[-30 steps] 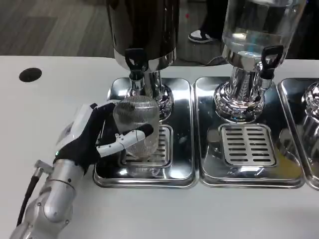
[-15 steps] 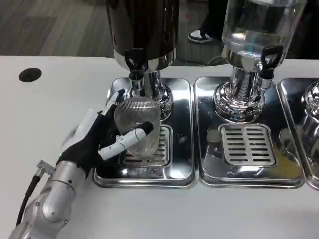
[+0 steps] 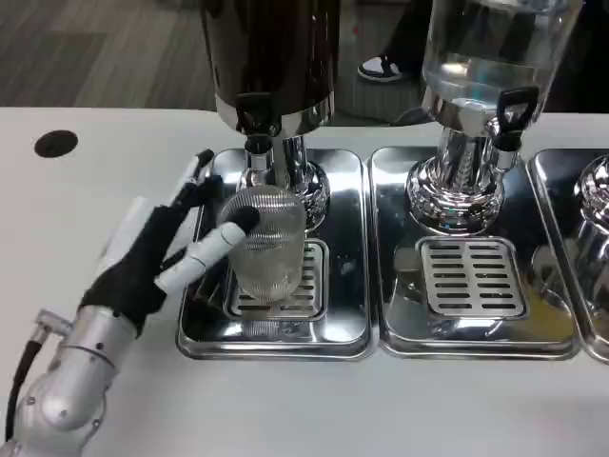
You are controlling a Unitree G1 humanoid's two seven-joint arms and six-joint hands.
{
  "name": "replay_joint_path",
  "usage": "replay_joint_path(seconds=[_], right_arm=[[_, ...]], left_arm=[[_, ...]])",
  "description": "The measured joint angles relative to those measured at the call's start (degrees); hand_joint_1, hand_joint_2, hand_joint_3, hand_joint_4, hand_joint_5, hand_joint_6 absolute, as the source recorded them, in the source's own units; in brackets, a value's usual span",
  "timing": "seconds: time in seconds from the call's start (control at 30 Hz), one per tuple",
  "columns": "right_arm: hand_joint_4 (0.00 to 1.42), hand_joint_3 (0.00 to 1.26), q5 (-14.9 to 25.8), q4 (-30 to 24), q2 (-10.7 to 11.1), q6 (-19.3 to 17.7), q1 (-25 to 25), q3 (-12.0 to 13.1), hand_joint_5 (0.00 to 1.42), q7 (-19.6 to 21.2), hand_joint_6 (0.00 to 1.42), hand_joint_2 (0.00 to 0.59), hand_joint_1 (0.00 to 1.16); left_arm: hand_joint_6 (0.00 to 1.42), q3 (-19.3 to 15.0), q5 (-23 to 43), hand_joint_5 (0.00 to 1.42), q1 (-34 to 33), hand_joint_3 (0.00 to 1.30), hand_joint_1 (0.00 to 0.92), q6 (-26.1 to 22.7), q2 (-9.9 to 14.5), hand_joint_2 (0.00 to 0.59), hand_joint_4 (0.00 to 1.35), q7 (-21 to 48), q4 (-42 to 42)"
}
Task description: Grasp the cup under the faucet to collect the drink, then remove the cup.
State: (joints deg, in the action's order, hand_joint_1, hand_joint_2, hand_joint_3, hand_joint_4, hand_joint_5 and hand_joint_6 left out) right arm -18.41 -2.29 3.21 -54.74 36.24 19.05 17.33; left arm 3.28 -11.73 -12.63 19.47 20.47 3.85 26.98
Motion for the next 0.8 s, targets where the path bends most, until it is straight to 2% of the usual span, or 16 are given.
replay_joint_path(seconds=[0.27,0.57,0.8], right_arm=[[0.39,0.44,0.0,-2.0,-0.7,1.3,-0.1,0.0,0.33,-1.0,0.18,0.571,0.74],[0.39,0.44,0.0,-4.9,-1.4,2.8,0.2,0.0,0.33,-1.8,0.18,0.571,0.74],[0.39,0.44,0.2,-4.9,-1.5,3.5,0.4,0.4,0.33,-1.9,0.18,0.571,0.74]], left_arm=[[0.00,-2.6,2.3,0.13,2.9,0.06,0.053,-2.0,0.9,0.036,0.20,1.9,-4.4],[0.00,-3.4,2.5,0.15,1.5,0.09,0.057,-6.1,1.1,0.046,0.22,3.0,-9.9],[0.00,-3.3,2.1,0.17,1.3,0.13,0.050,-9.3,0.7,0.061,0.23,3.0,-15.7]])
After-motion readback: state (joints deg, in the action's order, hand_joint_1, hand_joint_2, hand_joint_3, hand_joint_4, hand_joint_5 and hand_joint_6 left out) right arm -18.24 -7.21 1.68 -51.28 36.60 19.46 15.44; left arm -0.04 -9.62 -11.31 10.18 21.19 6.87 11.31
